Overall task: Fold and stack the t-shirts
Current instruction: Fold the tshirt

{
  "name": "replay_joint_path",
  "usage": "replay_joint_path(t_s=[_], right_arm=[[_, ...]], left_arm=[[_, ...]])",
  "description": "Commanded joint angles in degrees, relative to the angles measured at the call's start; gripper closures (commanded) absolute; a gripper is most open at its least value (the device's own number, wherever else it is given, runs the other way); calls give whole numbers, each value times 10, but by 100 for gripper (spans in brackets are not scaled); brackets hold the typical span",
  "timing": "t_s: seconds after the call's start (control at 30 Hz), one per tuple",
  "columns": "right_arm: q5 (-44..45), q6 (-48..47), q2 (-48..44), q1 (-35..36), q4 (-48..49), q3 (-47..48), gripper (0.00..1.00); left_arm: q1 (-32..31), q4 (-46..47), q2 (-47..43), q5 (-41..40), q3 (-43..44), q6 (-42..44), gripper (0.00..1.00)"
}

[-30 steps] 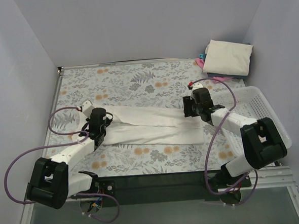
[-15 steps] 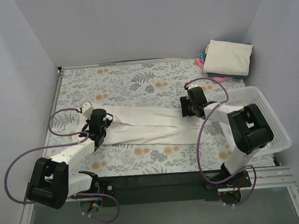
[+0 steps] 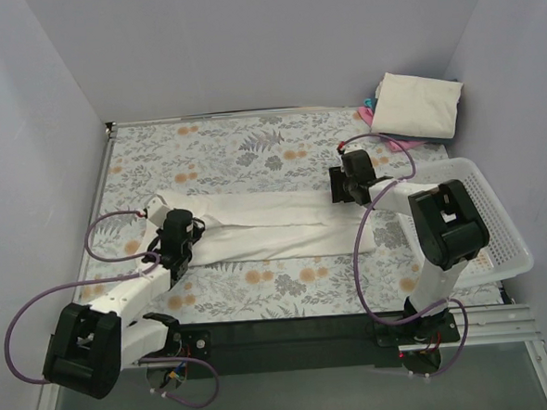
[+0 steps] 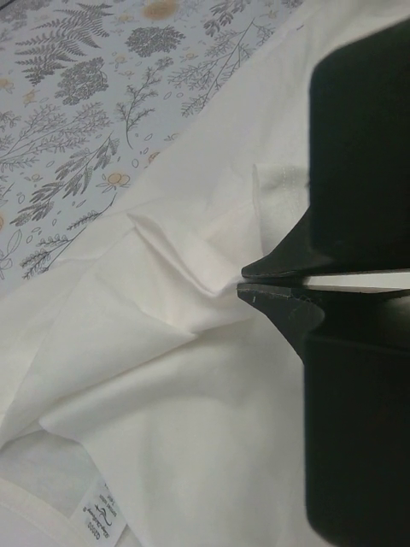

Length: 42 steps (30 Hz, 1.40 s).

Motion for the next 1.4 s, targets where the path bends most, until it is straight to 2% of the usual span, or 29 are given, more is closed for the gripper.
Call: replay_joint_path(t_s=[0.0, 0.03, 0.07, 0.13, 0.17, 0.23, 0.3, 0.43, 0.57, 0.6, 0.7, 0.8, 1.03, 1.3, 1.37], right_arm=[[-11, 2, 17, -9, -24, 6, 49], [-18, -1, 14, -9, -21, 6, 49], [-25, -4, 4, -8, -19, 6, 49], [-42, -10, -14, -6, -17, 6, 49], [-46, -14, -23, -5, -17, 4, 49], [-48, -19, -41, 3, -17, 1, 49], [-53, -24, -72, 11, -17, -2, 49], [-68, -29, -105, 57, -12, 4, 49], [-80, -20, -120, 88, 3, 2, 49], [-88, -18, -120, 92, 7, 0, 49], [-95, -17, -118, 103, 14, -7, 49], [-93, -17, -119, 106, 15, -22, 49], [-93, -18, -109, 106, 20, -41, 49], [-100, -19, -97, 106, 21, -37, 49], [-100, -19, -97, 106, 21, -39, 49]], left_arm=[[-12, 20, -12, 19, -7, -5, 100], [-17, 23, -11, 22, -6, 0, 99], [-24, 25, -9, 21, -3, 2, 81], [-44, 23, -12, 6, 4, 14, 66], [-46, 19, -16, 0, 10, 15, 51], [-48, 1, -38, -20, 29, 19, 37], [-48, -14, -62, -40, 43, 29, 29], [-45, -22, -51, -117, 110, 78, 27], [-35, -34, 55, -124, 200, 137, 28], [-35, -51, 108, -121, 218, 157, 28], [-35, -106, 193, -141, 277, 166, 29], [-25, -132, 227, -173, 285, 151, 30], [51, -122, 215, -111, 250, 134, 32], [62, -129, 257, -103, 257, 135, 37], [62, -130, 268, -103, 261, 134, 43]])
